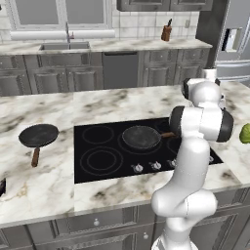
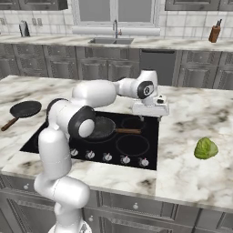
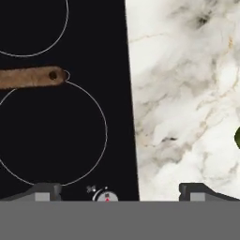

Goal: Place both pans onto different burners. Then place the lettuce and the fish on different pans.

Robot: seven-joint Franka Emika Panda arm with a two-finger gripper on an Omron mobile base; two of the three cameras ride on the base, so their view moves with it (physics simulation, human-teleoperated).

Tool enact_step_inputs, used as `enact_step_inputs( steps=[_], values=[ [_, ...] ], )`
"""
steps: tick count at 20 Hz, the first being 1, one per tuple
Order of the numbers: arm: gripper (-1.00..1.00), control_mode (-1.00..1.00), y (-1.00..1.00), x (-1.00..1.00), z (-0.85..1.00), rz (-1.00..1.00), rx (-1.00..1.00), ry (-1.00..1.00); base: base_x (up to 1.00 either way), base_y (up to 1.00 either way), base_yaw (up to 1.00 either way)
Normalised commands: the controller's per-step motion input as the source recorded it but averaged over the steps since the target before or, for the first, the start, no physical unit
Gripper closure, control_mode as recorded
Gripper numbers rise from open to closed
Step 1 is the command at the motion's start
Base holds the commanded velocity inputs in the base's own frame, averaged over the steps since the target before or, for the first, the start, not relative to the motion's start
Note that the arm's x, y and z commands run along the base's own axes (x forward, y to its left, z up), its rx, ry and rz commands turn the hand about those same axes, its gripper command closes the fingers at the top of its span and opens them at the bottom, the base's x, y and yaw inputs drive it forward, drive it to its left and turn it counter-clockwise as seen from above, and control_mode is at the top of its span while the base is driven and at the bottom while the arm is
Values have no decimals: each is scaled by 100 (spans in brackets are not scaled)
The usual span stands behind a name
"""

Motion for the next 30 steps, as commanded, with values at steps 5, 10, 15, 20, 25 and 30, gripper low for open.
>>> enact_step_inputs(
  steps=[5, 10, 15, 20, 25, 30],
  values=[
    [-100, -100, -32, 0, 0, -47, -5, 1, 0, 0, 0],
    [-100, -100, -40, 0, 0, -47, -2, 0, 0, 0, 0],
    [-100, -100, -46, 0, 0, -47, 0, 0, 0, 0, 0],
    [-100, -100, -49, 0, 0, -46, 0, 0, 0, 0, 0],
    [-100, -100, -46, 0, 0, -40, -3, 0, 0, 0, 0],
    [-100, -100, -34, 0, 0, -26, -7, 0, 0, 0, 0]
  ],
)
